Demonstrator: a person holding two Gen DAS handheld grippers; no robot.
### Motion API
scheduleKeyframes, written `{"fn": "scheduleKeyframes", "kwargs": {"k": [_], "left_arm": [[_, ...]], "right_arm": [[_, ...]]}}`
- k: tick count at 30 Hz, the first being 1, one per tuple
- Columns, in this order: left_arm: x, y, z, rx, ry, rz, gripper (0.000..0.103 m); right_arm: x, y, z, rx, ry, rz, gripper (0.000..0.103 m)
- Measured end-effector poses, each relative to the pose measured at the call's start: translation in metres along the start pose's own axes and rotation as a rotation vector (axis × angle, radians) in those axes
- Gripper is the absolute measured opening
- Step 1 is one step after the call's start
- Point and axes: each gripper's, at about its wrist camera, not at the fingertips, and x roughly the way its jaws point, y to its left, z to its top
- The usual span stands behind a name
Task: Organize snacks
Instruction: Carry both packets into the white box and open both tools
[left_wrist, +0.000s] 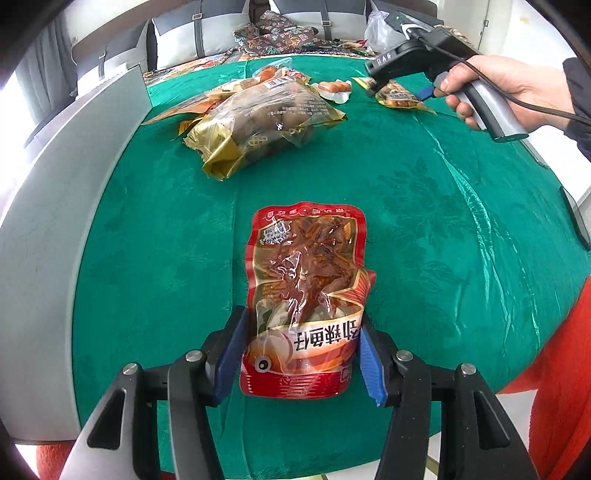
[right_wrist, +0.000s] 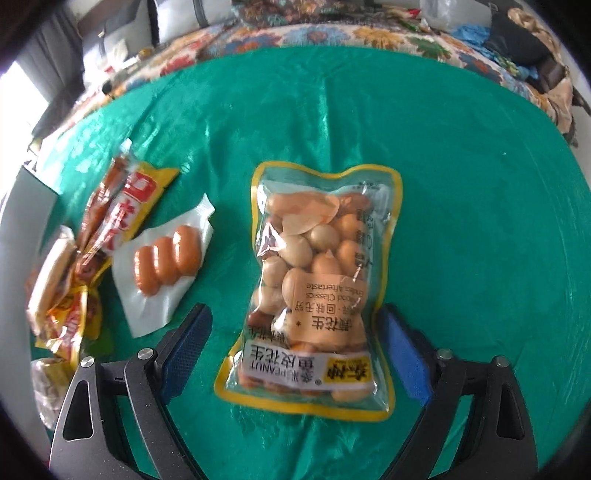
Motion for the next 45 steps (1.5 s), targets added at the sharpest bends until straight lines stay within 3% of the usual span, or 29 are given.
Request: {"fn": "scheduleKeyframes", "kwargs": {"k": [2,6,11,15,17,21,25,29,33,34,36,39,42,45], "left_arm": [[-0.001,0.001,-0.001,0.002,-0.005,-0.006,0.055],[-0.002,0.009,-0.002,-0.029,-0.016,-0.037,0.055],[-0.010,0.036,-0.010,-0.203,-0.033,-0.180,0.053],[-0.016,0.050,-0.015,-0.279,-0.052,-0.220,0.053],[-0.021,0.053,-0.014,-0.294,-0.066,-0.226,0.053],[-0.045,0.065,-0.009,-0.333,-0.117,-0.254,0.053],[-0.092,0.098,-0.004,-0.429,-0.205,-0.302,0.053],[-0.148,0.169,0.005,-0.516,-0.315,-0.214,0.053],[-0.179,0.239,0.009,-0.558,-0.340,-0.002,0.056],[-0.183,0.254,0.010,-0.564,-0.333,0.042,0.060],[-0.182,0.280,0.010,-0.572,-0.283,0.192,0.082],[-0.178,0.305,0.003,-0.574,-0.235,0.297,0.085],[-0.174,0.309,-0.010,-0.596,-0.235,0.303,0.085],[-0.173,0.297,-0.009,-0.580,-0.280,0.335,0.085]], "right_arm": [[-0.004,0.000,-0.001,-0.027,-0.003,-0.052,0.065],[-0.019,-0.010,-0.029,-0.052,0.027,-0.005,0.062],[-0.059,-0.028,-0.113,0.033,0.020,0.202,0.062],[-0.092,-0.051,-0.193,0.255,-0.025,0.445,0.062],[-0.100,-0.050,-0.217,0.329,-0.048,0.513,0.062],[-0.106,-0.032,-0.240,0.383,-0.063,0.609,0.062],[-0.121,0.017,-0.227,0.350,-0.053,0.714,0.062],[-0.147,0.092,-0.190,0.270,-0.074,0.861,0.062],[-0.176,0.218,-0.151,0.095,-0.065,0.991,0.062],[-0.179,0.240,-0.147,0.065,-0.062,1.006,0.062],[-0.185,0.297,-0.135,-0.016,-0.065,1.021,0.066],[-0.181,0.369,-0.119,-0.125,-0.060,0.953,0.082],[-0.181,0.380,-0.116,-0.158,-0.092,0.901,0.085],[-0.206,0.337,-0.125,-0.215,-0.191,0.819,0.085]]}}
